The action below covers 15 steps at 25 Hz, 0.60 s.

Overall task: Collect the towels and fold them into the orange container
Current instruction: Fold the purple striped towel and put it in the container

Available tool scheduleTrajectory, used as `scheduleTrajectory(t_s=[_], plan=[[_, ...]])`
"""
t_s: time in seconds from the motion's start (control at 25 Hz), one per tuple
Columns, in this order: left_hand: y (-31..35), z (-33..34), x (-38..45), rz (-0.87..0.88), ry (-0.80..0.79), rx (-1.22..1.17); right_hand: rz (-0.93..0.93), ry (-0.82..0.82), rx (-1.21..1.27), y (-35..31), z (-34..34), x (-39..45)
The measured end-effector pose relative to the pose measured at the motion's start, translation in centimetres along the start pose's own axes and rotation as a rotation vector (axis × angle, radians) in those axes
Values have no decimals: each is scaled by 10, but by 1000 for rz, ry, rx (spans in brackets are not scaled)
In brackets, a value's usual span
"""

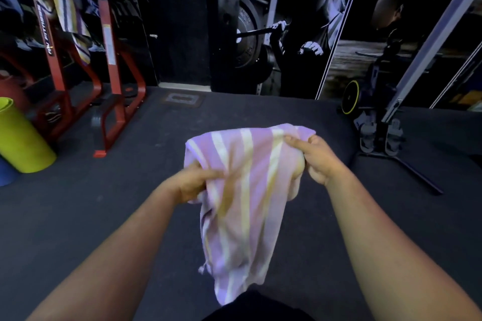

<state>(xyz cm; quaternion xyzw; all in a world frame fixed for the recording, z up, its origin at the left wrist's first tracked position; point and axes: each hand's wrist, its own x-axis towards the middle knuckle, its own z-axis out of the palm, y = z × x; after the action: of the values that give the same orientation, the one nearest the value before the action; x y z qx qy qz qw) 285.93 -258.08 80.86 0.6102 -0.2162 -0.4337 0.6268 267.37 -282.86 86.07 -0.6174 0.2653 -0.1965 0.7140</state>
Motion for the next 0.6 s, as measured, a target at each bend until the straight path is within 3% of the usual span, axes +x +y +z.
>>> scheduleTrajectory(t_s=[0.08,0.2,0.28,0.36,0.44,0.52,0.6], plan=[[-5,8,-6,-17,-37,152,-66,27,75,-11,-8,5],[28,19,0,118,117,-99,6,-29,235,9,-24,3],[58,18,3,161,146,-241,194,-108,61,36,-19,-9],[62,6,5,148,78,-258,144,-39,-21,48,-9,-10],[40,-8,-2,76,39,120,1,119,-26,40,-8,-5],[17,-21,-1,108,64,439,-43,129,-132,23,-12,1],[31,-21,4,211,215,231,-54,97,-32,14,-19,5]])
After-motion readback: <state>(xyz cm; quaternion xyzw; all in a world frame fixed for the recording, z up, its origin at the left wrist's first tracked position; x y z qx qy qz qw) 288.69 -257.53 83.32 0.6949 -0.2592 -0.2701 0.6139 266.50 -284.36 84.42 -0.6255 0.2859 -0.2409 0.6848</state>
